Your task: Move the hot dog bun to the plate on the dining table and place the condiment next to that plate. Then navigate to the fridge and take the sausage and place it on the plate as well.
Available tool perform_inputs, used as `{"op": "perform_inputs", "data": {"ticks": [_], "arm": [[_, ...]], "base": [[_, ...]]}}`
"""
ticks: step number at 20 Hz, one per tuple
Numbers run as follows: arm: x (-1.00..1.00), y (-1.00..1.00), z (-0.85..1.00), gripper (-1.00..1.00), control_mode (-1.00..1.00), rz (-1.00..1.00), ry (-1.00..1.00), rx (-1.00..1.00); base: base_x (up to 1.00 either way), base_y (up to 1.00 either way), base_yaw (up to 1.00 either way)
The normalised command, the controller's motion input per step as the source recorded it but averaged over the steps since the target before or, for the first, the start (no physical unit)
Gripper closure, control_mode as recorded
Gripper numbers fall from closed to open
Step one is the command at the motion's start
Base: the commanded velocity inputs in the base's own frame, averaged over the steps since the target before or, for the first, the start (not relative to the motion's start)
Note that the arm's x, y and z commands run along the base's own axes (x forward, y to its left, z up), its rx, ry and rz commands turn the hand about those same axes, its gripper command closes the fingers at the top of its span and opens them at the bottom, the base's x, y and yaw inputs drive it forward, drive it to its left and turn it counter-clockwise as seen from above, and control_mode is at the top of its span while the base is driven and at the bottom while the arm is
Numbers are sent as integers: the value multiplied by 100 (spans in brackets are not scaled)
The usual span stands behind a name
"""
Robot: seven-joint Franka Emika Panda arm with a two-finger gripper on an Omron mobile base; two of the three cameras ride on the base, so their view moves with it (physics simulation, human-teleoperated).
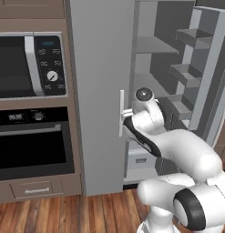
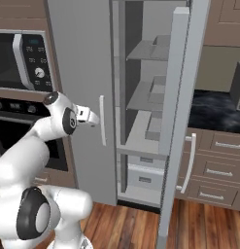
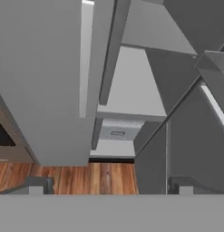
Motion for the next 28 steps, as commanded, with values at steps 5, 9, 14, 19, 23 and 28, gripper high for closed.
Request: {"op": "perform_inputs", "data": {"ticks": [5, 9, 14, 19, 23, 28], "arm": [[50, 5, 3, -100, -100, -2, 0, 8], [66, 2, 0, -100, -100, -7, 0, 2], [62, 0, -1, -100, -100, -3, 0, 9], [50, 0, -7, -100, -100, 0, 0, 14], [47, 0, -14, -100, -100, 0, 0, 10], [53, 0, -22, -100, -100, 0, 0, 7]], "base": [[0, 0, 0], [0, 0, 0], [0, 0, 0], [0, 0, 0], [0, 0, 0], [0, 0, 0]]}}
